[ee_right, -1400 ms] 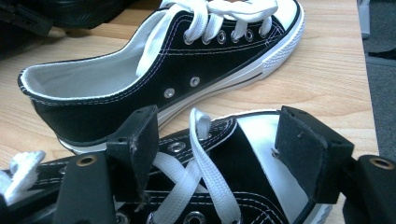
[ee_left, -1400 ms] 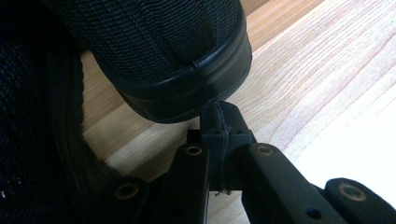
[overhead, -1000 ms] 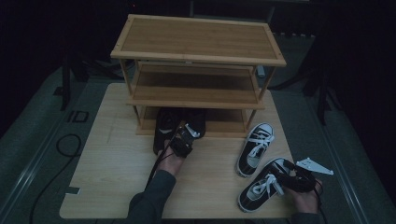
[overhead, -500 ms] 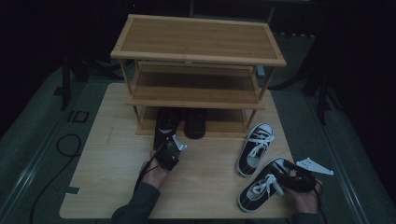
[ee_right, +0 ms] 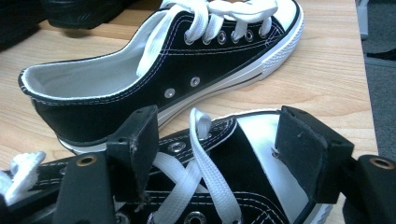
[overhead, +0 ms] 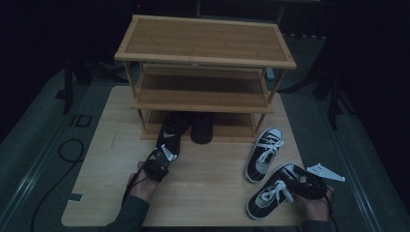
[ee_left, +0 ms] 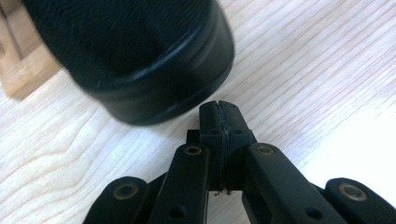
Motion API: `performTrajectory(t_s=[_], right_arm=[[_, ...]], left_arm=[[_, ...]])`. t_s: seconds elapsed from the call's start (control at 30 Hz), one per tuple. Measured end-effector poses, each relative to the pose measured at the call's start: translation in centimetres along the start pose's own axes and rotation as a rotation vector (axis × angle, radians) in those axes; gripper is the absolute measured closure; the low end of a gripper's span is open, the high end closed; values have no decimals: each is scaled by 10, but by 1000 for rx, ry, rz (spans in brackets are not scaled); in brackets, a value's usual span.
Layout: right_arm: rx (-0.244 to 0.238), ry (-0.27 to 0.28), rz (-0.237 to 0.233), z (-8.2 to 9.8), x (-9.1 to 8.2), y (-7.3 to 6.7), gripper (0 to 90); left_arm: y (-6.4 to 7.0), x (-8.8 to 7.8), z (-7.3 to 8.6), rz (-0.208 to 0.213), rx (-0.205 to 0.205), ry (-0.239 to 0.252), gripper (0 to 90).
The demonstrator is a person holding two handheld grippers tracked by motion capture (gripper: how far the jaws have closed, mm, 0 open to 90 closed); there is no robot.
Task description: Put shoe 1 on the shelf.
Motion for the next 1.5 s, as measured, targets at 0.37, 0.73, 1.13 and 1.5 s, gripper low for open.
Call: performTrajectory(t_s=[0.37, 0.73, 1.13, 1.5], right_arm=[[0, 1, 1, 0, 0, 0, 300], [3, 1, 1, 0, 0, 0, 300], [0, -2, -1, 0, 0, 0, 300], [-1, -2, -2, 0, 0, 0, 300]], left_arm=[[-17, 10, 2, -15, -63, 1, 895], [-28, 14, -17, -26, -90, 18, 898], [-9, 24, -58, -14, -13, 2, 899], [-9, 38, -73, 25, -53, -29, 900]])
Point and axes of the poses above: each handheld gripper's, and its own axes: x roughly forward along the jaws, z roughly out of its underside, y roughly to its right, the point moved 10 cm from there along x, roughly forward along the jaws, and after that the axes turned 8 degrees about -y, right-handed, at the moved point
